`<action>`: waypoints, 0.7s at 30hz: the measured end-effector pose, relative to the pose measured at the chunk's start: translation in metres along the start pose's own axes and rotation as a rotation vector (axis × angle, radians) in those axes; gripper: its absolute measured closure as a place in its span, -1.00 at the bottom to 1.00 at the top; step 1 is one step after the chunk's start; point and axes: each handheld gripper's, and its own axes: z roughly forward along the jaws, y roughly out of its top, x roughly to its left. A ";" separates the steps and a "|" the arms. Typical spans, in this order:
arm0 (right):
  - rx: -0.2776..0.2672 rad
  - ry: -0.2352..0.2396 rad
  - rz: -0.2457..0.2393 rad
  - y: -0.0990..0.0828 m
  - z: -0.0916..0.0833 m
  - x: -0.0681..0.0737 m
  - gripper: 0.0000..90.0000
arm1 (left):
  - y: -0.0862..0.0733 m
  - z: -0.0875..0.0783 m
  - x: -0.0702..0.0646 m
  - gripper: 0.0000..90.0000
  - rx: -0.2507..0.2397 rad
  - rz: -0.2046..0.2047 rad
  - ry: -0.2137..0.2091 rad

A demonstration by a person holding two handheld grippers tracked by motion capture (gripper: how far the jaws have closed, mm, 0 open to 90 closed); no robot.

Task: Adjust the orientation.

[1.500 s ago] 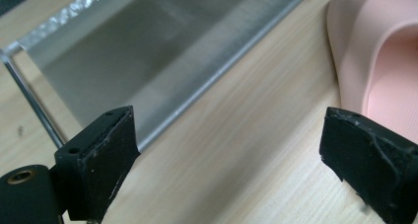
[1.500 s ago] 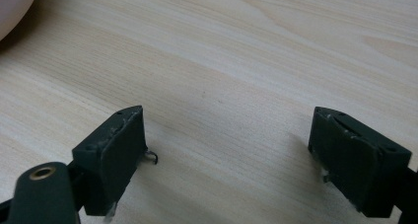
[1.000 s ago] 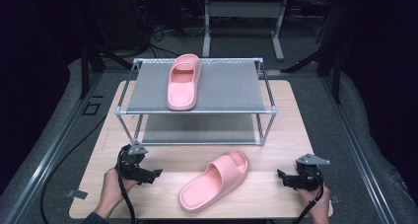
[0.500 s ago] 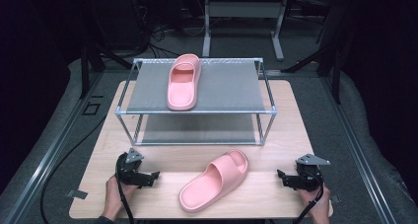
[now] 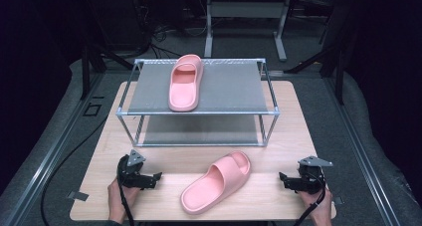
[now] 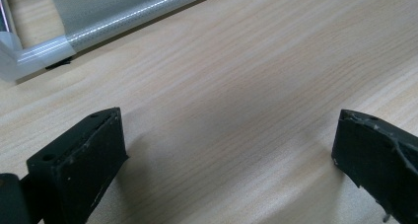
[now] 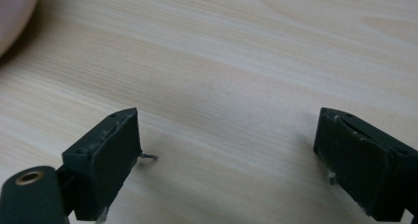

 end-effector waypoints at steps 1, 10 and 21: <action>0.005 0.006 0.021 0.000 -0.001 0.002 -0.78 | 0.000 0.000 0.000 -1.00 0.000 0.001 0.000; 0.097 0.080 0.028 0.032 -0.032 0.069 -0.83 | 0.000 0.000 0.000 -1.00 -0.001 -0.001 0.002; 0.157 0.169 -0.070 0.063 -0.021 0.156 -0.92 | -0.001 -0.001 -0.001 -0.98 -0.005 -0.003 0.002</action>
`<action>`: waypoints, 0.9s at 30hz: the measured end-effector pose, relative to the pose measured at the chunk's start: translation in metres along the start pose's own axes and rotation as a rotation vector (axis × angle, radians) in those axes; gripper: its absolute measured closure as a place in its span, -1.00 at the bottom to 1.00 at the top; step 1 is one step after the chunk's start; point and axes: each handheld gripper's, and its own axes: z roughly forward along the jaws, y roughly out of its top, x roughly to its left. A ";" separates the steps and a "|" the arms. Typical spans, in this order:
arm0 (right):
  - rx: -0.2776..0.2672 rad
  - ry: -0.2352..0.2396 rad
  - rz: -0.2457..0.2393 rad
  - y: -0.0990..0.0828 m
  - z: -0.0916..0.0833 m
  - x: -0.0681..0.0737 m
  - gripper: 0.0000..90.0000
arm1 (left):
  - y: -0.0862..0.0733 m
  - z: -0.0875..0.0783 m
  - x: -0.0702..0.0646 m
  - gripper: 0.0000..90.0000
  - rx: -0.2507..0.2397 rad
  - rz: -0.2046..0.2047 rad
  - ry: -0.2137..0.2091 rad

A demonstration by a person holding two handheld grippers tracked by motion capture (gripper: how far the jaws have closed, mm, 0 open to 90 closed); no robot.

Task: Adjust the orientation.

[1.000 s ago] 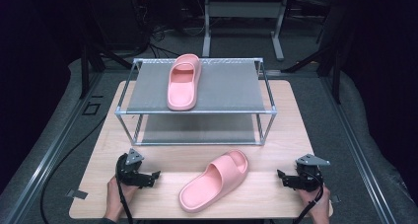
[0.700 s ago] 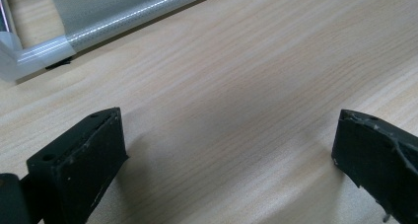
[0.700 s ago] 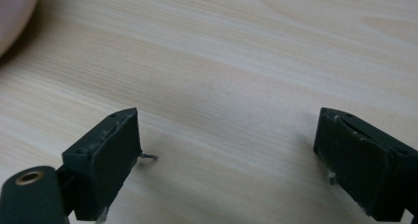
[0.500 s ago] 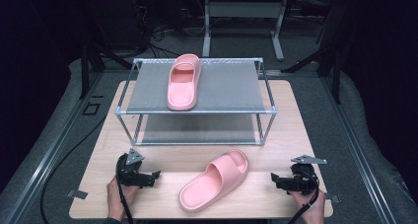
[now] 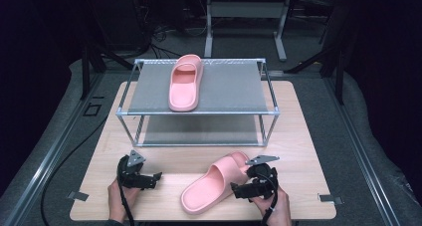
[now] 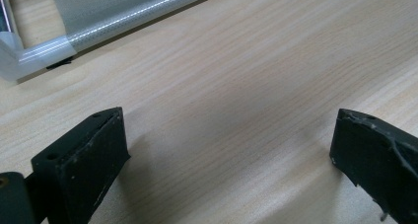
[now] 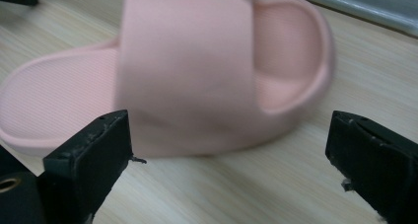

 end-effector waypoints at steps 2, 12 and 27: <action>-0.007 0.016 -0.007 0.005 0.004 0.008 -0.92 | 0.000 0.000 0.000 -0.97 0.000 0.000 -0.001; 0.022 -0.037 -0.058 0.008 0.018 0.021 -0.85 | 0.000 0.000 -0.001 -0.95 -0.005 -0.002 0.000; 0.054 0.009 -0.007 -0.001 0.017 0.001 -0.51 | -0.001 -0.001 -0.001 -0.95 -0.003 0.000 0.001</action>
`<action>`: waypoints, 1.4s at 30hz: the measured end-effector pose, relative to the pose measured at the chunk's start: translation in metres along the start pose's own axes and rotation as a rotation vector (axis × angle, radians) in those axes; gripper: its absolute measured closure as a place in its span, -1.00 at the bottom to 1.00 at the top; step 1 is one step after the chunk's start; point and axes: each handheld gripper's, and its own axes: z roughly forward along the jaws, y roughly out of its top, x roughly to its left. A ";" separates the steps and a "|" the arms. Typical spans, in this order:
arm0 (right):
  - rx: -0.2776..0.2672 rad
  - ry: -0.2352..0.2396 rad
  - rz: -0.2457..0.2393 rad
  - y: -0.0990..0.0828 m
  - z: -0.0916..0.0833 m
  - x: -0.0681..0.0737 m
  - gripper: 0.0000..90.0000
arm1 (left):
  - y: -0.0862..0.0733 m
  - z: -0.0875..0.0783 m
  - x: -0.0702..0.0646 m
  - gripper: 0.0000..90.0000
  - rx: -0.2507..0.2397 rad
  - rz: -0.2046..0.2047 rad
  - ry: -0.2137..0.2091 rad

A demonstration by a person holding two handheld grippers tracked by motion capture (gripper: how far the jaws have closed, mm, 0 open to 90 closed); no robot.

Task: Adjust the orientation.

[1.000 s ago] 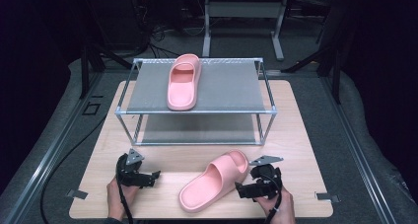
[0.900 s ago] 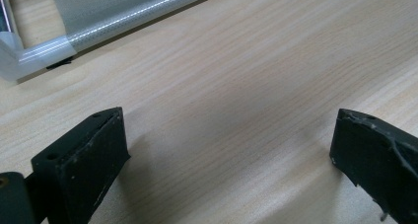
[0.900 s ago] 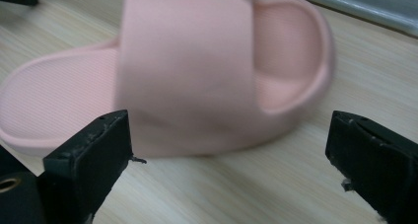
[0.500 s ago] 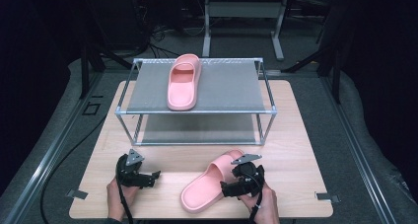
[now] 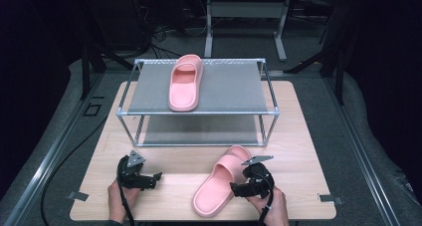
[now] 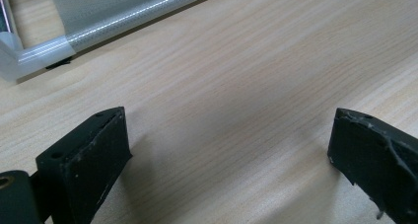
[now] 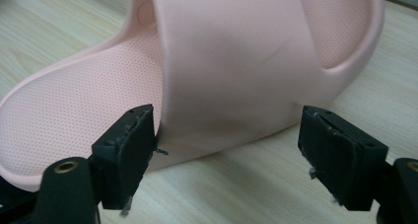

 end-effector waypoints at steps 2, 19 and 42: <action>-0.001 -0.001 -0.001 -0.001 0.001 0.002 -0.47 | 0.000 0.000 0.000 -0.95 0.000 0.001 0.000; 0.025 -0.092 0.021 -0.003 -0.016 -0.020 -0.11 | 0.000 0.000 0.000 -0.95 0.000 0.000 0.000; 0.154 -0.070 -0.191 0.022 0.000 -0.046 0.55 | 0.000 0.000 0.000 -0.95 0.001 0.000 -0.001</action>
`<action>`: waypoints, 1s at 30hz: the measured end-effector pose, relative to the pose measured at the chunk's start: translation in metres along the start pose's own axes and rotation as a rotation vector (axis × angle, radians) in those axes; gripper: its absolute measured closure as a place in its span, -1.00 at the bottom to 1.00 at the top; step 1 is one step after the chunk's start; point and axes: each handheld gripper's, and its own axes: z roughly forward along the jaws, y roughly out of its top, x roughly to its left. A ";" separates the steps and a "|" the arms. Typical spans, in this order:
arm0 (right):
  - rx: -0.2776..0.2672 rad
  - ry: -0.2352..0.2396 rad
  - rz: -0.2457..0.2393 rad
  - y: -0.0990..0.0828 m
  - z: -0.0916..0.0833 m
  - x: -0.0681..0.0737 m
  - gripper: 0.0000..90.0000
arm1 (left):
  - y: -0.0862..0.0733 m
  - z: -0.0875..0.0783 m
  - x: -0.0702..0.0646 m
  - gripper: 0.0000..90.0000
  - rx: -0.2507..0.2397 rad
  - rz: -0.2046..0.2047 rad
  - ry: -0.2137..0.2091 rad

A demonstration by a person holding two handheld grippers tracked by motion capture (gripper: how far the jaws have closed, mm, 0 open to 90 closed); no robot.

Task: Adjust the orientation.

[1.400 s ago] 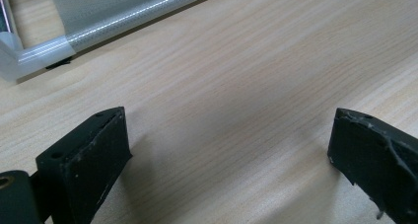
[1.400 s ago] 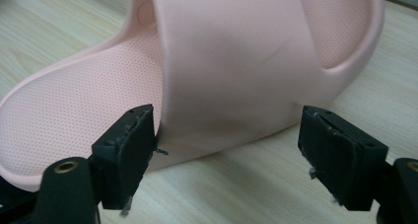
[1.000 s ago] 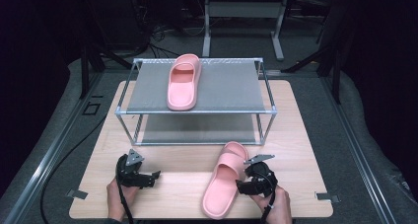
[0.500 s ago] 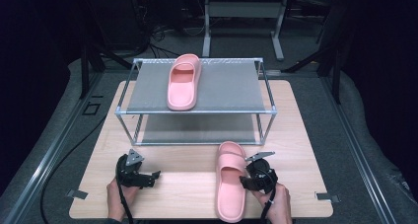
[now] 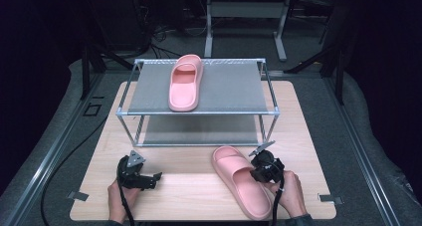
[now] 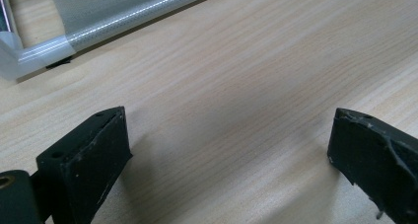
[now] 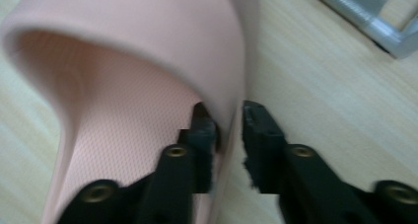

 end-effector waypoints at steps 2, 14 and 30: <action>0.020 0.009 0.006 0.005 0.003 -0.002 0.45 | 0.000 0.000 0.000 -0.95 0.000 0.000 0.000; 0.028 0.027 -0.186 0.027 0.015 -0.005 0.78 | 0.000 0.000 0.000 -0.95 -0.001 -0.001 0.000; -0.003 0.227 -0.390 0.045 0.026 -0.028 0.83 | 0.000 0.000 0.000 -0.95 -0.001 -0.001 0.000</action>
